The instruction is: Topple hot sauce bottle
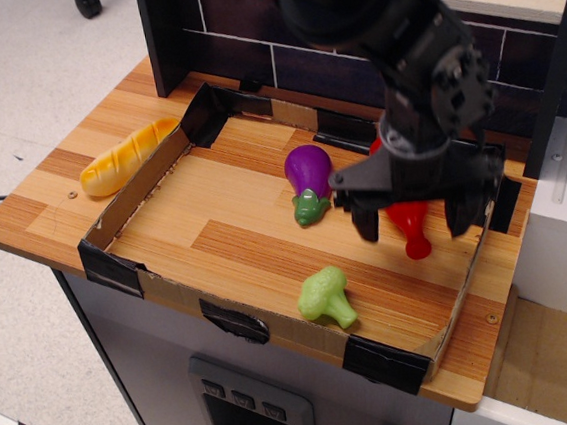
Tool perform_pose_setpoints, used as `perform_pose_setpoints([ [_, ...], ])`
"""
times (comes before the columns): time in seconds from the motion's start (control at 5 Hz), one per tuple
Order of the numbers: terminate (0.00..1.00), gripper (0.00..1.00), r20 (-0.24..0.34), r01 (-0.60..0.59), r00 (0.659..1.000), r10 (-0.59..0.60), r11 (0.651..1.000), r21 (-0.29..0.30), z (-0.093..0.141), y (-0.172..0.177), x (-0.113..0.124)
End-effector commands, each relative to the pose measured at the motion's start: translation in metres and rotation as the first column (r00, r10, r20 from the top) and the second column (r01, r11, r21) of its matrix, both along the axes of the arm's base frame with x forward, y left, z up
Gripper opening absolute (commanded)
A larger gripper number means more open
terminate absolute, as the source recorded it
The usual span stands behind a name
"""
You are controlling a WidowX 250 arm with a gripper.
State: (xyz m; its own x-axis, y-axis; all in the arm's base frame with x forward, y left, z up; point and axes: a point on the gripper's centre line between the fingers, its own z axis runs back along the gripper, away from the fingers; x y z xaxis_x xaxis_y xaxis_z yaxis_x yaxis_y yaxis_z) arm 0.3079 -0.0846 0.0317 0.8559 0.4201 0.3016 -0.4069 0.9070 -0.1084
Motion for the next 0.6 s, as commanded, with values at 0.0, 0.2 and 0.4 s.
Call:
perform_pose_setpoints([
  [0.0,0.0,1.0,0.056,-0.018,0.998,0.019,0.999,-0.028,0.0525,-0.0004,0.012],
  [0.2,0.0,1.0,0.056,-0.018,0.998,0.019,0.999,-0.028,0.0525,-0.0004,0.012],
  [0.4,1.0,1.0,0.056,-0.018,0.998,0.019,0.999,-0.028,0.0525,-0.0004,0.012],
])
